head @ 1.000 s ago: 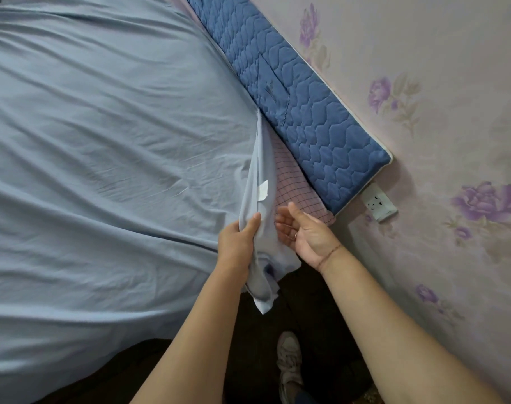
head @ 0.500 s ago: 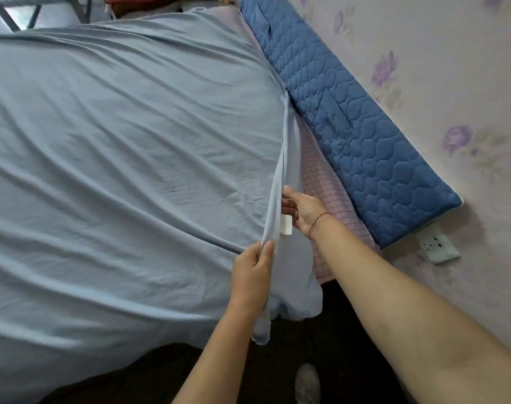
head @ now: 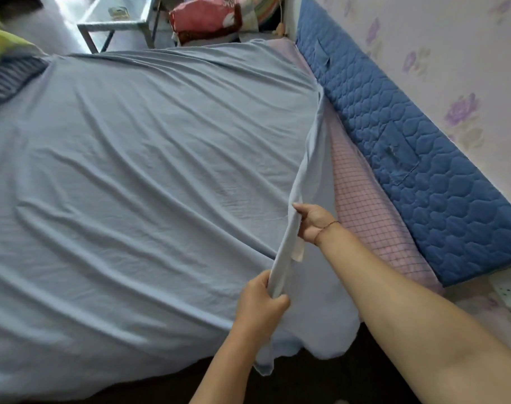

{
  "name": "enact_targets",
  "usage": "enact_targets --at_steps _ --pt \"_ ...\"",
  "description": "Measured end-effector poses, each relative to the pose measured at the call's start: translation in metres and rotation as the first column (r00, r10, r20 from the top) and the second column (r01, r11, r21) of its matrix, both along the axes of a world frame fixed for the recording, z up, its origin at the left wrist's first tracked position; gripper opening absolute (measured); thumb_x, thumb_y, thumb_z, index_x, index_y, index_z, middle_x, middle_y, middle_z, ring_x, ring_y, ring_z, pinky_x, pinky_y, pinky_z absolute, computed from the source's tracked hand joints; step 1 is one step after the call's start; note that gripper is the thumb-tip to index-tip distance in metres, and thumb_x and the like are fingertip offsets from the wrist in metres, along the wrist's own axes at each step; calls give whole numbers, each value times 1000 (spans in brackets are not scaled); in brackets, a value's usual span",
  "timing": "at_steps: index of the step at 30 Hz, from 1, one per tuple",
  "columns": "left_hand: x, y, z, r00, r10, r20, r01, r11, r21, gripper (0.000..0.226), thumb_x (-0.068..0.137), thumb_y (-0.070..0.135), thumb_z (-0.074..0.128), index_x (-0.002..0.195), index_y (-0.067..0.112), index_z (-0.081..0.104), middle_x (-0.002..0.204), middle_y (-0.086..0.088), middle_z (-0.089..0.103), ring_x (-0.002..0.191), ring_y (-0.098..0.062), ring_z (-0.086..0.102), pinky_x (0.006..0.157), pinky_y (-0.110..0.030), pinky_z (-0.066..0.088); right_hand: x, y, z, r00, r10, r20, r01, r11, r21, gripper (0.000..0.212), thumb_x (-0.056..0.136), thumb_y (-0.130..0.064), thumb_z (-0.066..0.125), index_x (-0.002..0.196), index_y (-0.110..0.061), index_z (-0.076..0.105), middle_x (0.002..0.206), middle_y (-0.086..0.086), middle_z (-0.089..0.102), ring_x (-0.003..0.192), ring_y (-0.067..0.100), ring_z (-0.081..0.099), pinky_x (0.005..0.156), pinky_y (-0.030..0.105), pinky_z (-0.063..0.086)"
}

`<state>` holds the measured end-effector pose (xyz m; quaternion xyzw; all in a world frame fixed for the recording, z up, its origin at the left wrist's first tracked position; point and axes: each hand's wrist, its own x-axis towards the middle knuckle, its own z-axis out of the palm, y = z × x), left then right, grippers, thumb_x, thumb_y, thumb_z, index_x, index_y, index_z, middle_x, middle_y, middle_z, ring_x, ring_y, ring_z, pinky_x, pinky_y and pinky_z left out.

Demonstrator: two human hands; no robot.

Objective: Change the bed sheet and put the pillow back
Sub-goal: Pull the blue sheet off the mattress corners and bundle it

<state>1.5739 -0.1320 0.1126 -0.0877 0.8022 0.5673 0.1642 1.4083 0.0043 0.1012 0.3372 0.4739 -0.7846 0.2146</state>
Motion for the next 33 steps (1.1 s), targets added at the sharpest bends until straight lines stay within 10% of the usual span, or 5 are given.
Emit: enact_targets --at_steps 4,12,16,25,33 --pt "-8 -53 -4 981 182 -60 -190 962 -198 21 82 9 60 97 23 60 68 7 56 61 -8 53 53 -19 36 -14 -27 13 994 -87 -64 84 995 -58 25 100 -21 47 80 -10 56 49 3 62 42 14 60 36 21 45" --pt "-15 -125 -14 929 334 -162 -371 826 -425 26 86 8 55 109 18 46 95 0 57 75 -20 51 68 -29 37 -49 -72 14 988 -113 -103 124 986 114 39 92 -24 63 128 -10 57 120 7 63 85 20 61 75 40 51" --pt "-19 -154 -18 891 385 -242 -454 780 -430 21 85 3 56 98 19 49 87 1 57 72 -21 55 62 -32 41 -75 -106 12 981 -81 -179 115 976 187 38 97 -21 56 132 -8 54 94 1 62 81 16 59 88 37 48" --pt "-19 -242 -30 637 770 -25 -766 637 85 4 86 12 71 84 14 73 74 5 73 71 -7 64 61 -11 49 -124 -206 4 937 167 -306 -136 983 121 13 91 -21 65 101 -14 63 98 -3 63 93 11 60 93 31 46" --pt "-3 -292 -24 483 866 131 -867 453 206 34 70 40 75 73 7 71 66 -2 68 64 -12 57 63 -29 48 -127 -278 -5 910 299 -288 -281 954 104 32 85 -30 71 109 -11 64 115 5 66 106 20 63 100 39 49"
